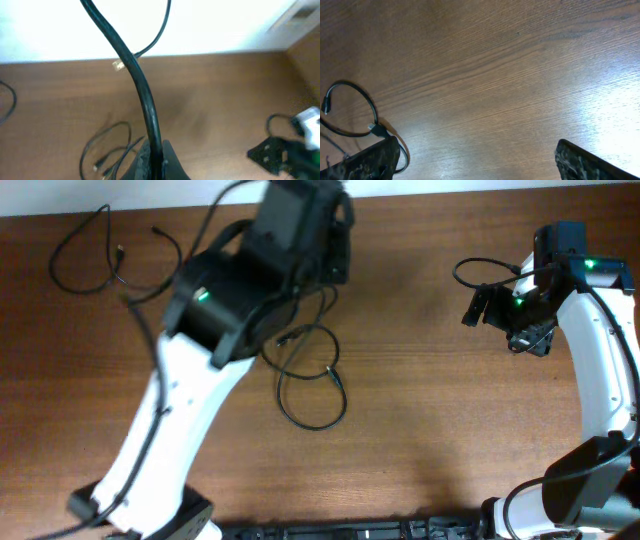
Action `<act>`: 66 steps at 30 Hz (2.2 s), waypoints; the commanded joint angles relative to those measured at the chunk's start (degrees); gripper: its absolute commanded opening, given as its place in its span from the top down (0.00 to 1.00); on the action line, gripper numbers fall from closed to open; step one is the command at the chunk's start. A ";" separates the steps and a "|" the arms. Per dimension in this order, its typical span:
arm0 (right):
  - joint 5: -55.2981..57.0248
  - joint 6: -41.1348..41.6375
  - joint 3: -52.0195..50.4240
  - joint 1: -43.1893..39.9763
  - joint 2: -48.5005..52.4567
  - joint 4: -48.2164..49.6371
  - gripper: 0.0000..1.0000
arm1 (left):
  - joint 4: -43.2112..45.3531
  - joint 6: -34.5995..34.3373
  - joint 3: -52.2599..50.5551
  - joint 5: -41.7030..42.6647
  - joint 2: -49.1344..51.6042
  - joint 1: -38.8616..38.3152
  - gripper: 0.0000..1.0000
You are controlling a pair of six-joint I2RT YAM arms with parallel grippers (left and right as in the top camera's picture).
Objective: Untangle cables
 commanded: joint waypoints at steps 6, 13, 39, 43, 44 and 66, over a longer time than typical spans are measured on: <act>0.74 -0.37 0.66 -0.20 -0.37 -0.20 0.02 | 0.55 -2.40 0.98 -1.92 -4.70 9.62 1.00; 0.74 -0.37 0.66 -0.20 -0.37 -0.20 0.02 | -7.26 -6.29 0.98 20.46 4.76 14.49 1.00; 0.74 -0.37 0.66 -0.20 -0.37 -0.20 0.02 | 0.66 6.12 0.98 49.55 15.98 26.03 1.00; 0.74 -0.37 0.66 -0.20 -0.37 -0.20 0.02 | 0.28 8.37 0.98 54.90 19.43 25.97 1.00; 0.74 -0.37 0.66 -0.20 -0.37 -0.20 0.02 | 1.31 10.14 0.98 61.44 20.85 25.97 1.00; 0.74 -0.37 0.66 -0.20 -0.37 -0.20 0.02 | 38.23 -12.13 0.98 91.69 26.16 27.71 1.00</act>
